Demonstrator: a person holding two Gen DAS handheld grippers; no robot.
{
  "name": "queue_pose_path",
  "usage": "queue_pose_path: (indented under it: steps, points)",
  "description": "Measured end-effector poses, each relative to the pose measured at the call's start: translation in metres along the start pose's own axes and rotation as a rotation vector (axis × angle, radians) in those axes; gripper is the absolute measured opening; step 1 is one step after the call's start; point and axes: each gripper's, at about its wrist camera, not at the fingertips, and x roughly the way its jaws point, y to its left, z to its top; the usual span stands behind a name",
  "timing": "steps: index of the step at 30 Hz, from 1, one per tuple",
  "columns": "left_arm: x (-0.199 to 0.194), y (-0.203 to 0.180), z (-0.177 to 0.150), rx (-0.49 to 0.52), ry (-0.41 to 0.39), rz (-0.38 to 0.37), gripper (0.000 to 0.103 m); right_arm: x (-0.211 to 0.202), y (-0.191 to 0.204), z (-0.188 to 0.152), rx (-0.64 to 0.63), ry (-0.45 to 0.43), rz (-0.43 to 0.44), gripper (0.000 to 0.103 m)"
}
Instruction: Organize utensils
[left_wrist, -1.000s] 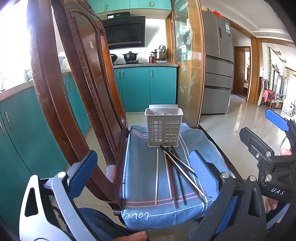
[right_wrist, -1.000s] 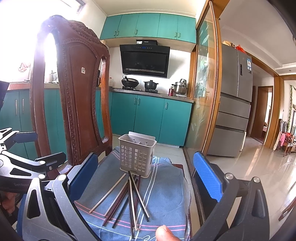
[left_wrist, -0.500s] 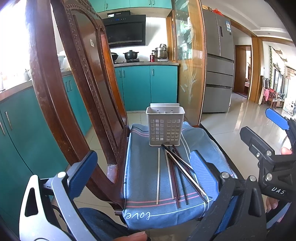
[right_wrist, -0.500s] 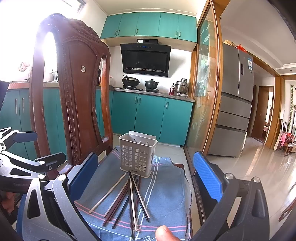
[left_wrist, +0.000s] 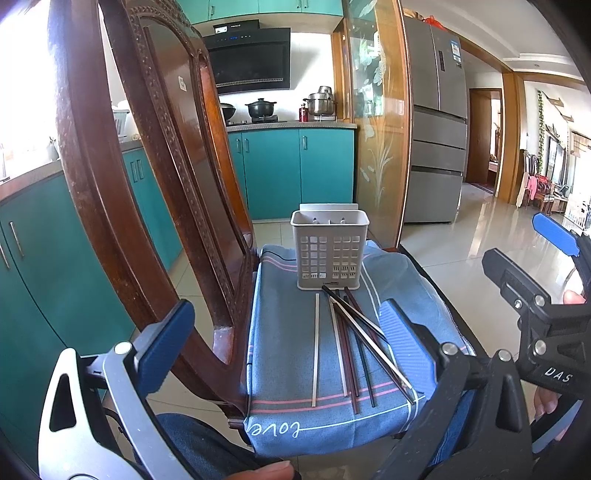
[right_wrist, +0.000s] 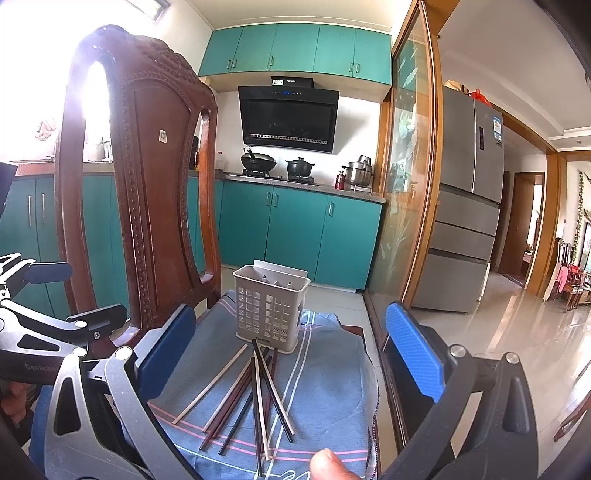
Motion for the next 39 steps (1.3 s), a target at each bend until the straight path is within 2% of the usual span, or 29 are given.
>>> queue_pose_path:
  steps: [39]
  points:
    - [0.0077,-0.0014,-0.0044,-0.004,0.022,-0.001,0.099,-0.0001,-0.0067,-0.0063,0.002,0.020,-0.013,0.101]
